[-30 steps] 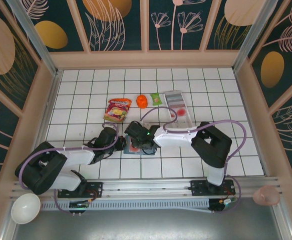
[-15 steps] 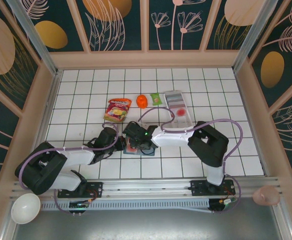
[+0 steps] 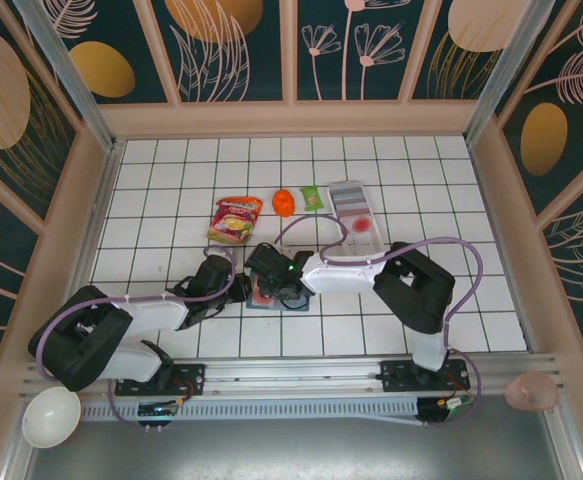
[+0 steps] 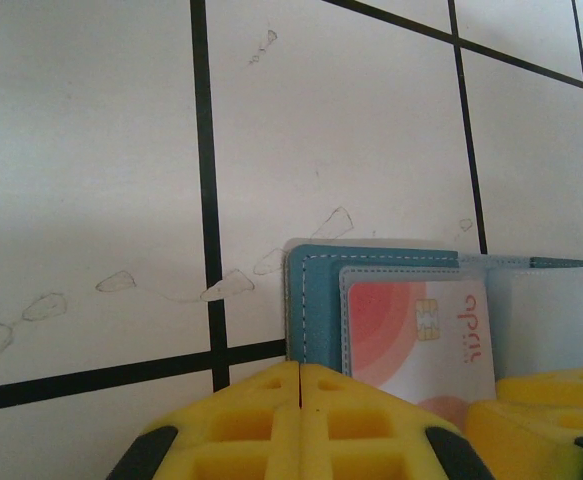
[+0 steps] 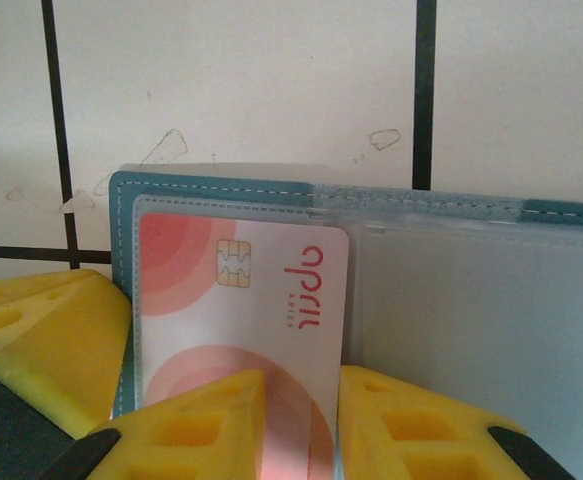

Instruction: Put the credit cards into the card holder

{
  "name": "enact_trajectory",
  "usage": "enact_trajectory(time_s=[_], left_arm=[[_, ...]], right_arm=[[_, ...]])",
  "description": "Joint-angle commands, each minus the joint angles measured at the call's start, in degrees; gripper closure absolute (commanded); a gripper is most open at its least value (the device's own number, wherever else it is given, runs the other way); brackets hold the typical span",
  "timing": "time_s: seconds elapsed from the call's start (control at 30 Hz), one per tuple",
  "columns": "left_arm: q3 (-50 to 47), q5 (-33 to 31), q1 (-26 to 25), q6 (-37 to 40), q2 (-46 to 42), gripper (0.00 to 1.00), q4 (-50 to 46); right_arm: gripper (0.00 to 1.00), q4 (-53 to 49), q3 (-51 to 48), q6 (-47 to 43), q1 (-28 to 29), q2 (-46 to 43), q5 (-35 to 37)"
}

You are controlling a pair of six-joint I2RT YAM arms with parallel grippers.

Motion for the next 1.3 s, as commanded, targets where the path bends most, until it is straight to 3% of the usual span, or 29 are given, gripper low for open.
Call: enact_trajectory(time_s=[0.0,0.43,0.6,0.77,0.9,0.97,1.1,1.27], left_arm=[[-1.94,2.26,-0.42,-0.6,0.17,0.99,-6.51],[-1.65,1.4,-0.47,-0.93,0.41,0.98,-7.73],[-0.92,0.47,-0.47,-0.79,-2.46,0.98,-10.68],[0.14,-0.44,-0.47,-0.57,-6.82,0.98,-13.98],[1.03,-2.54,-0.45,-0.56,-9.92,0.97,-16.69],[1.47,-3.42,-0.46,-0.47,-11.56,0.97,-17.87],[1.58,-4.45,-0.47,-0.73,-14.36,0.9,-19.08],[0.58,-5.0,-0.44,-1.59,-16.08,0.74,-19.08]], right_arm=[[0.73,3.62,-0.06,-0.57,1.0,-1.68,0.23],[0.66,-4.85,-4.01,-0.01,0.88,-12.86,10.66],[0.68,-6.98,-6.09,0.15,0.58,-17.17,13.56],[0.71,-7.76,-7.17,-6.16,-2.15,-24.87,18.75],[0.75,-5.14,-9.81,-8.86,-5.33,-31.2,16.28],[0.74,-4.5,-11.39,-5.4,-5.51,-33.78,13.5],[0.66,-3.18,-14.43,1.71,-2.21,-35.14,7.18],[0.65,-5.36,-12.42,9.67,7.32,-27.9,9.19]])
